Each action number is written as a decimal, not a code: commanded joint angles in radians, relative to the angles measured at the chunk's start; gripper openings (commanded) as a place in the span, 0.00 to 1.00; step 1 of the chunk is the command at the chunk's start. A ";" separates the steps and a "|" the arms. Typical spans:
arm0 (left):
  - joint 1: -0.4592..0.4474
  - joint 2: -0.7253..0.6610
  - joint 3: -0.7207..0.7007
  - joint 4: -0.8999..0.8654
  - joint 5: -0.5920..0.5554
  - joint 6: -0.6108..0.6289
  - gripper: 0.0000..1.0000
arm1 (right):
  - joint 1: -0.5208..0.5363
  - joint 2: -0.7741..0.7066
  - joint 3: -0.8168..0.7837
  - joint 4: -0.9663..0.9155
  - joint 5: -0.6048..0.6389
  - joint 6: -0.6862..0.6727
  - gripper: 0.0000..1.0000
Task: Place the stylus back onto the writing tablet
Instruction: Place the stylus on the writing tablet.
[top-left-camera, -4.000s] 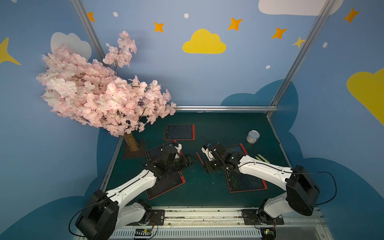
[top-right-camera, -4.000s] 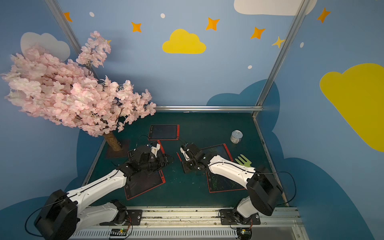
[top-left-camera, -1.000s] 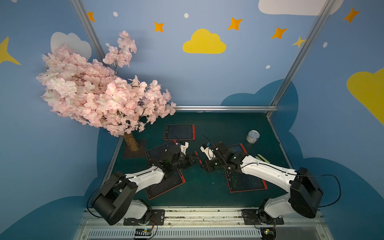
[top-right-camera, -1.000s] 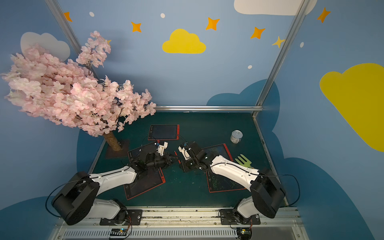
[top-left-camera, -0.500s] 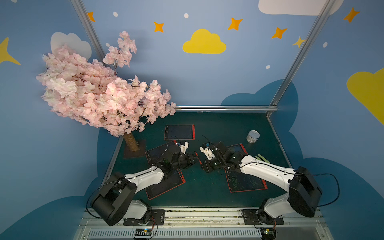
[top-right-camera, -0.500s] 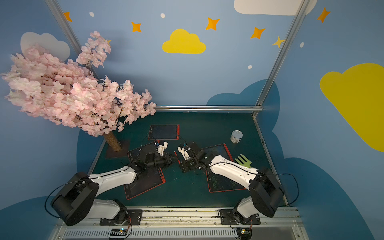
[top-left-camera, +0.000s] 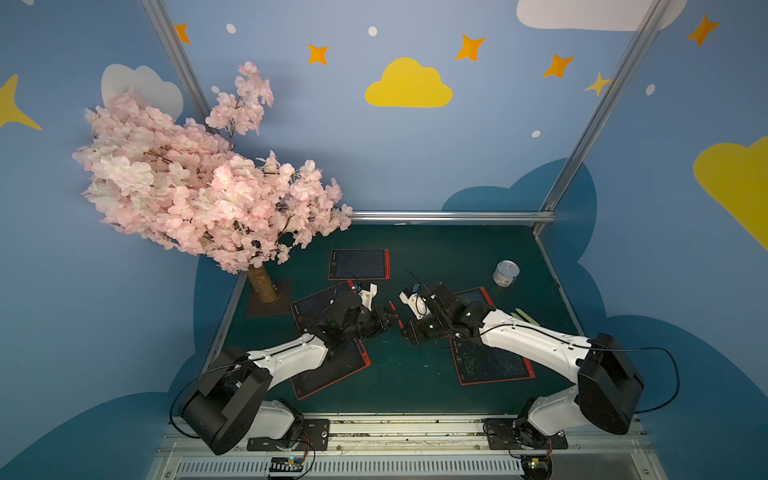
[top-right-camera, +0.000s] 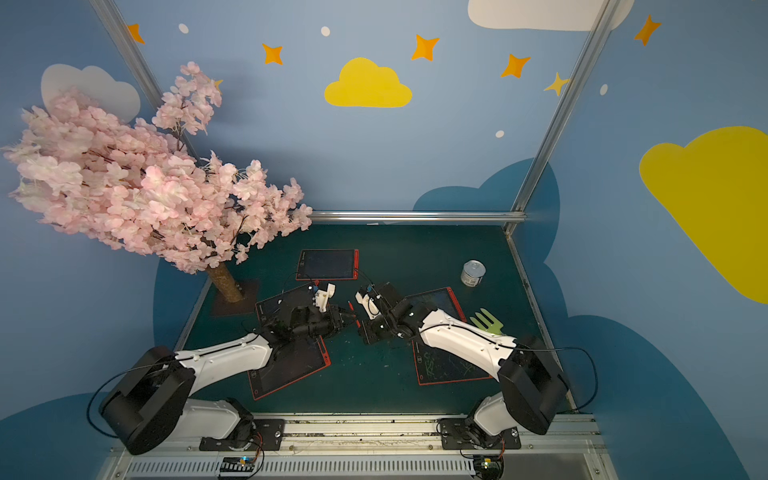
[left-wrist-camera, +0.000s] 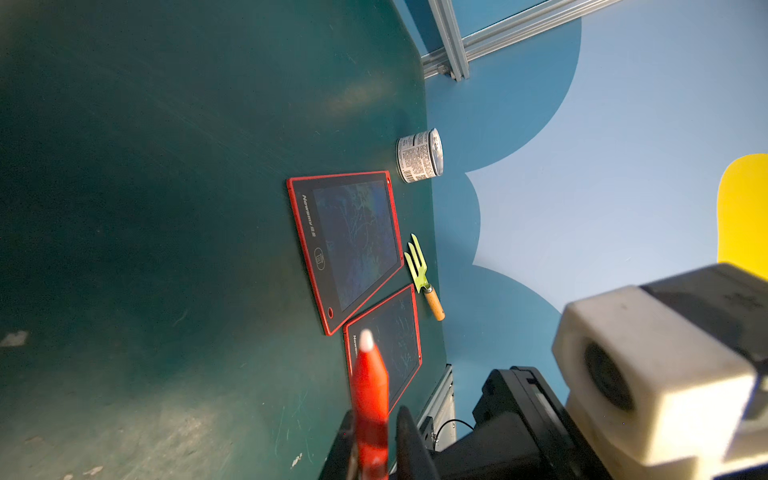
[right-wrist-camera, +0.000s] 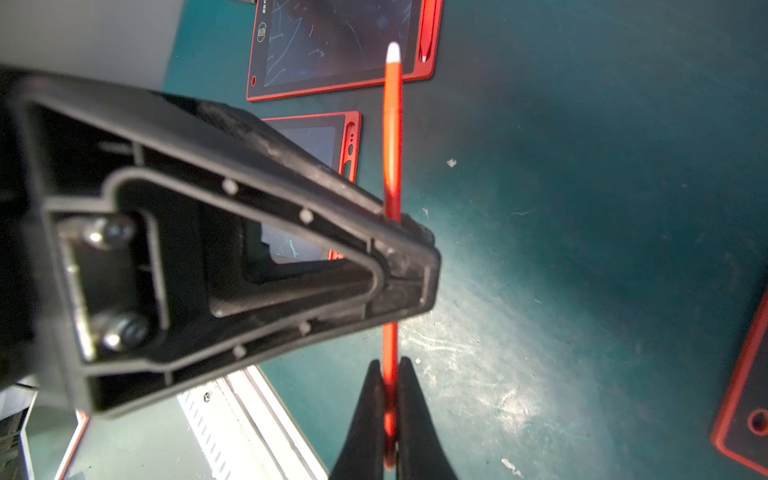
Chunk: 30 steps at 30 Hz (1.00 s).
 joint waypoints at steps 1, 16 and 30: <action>-0.011 -0.029 -0.022 0.048 -0.022 0.007 0.15 | -0.007 0.018 0.024 0.011 -0.011 0.015 0.00; -0.015 -0.038 -0.033 0.062 -0.047 0.009 0.07 | -0.011 0.012 0.024 0.015 -0.023 0.019 0.03; -0.015 -0.144 0.028 -0.270 -0.137 0.107 0.07 | -0.030 -0.141 -0.034 -0.027 -0.004 0.003 0.57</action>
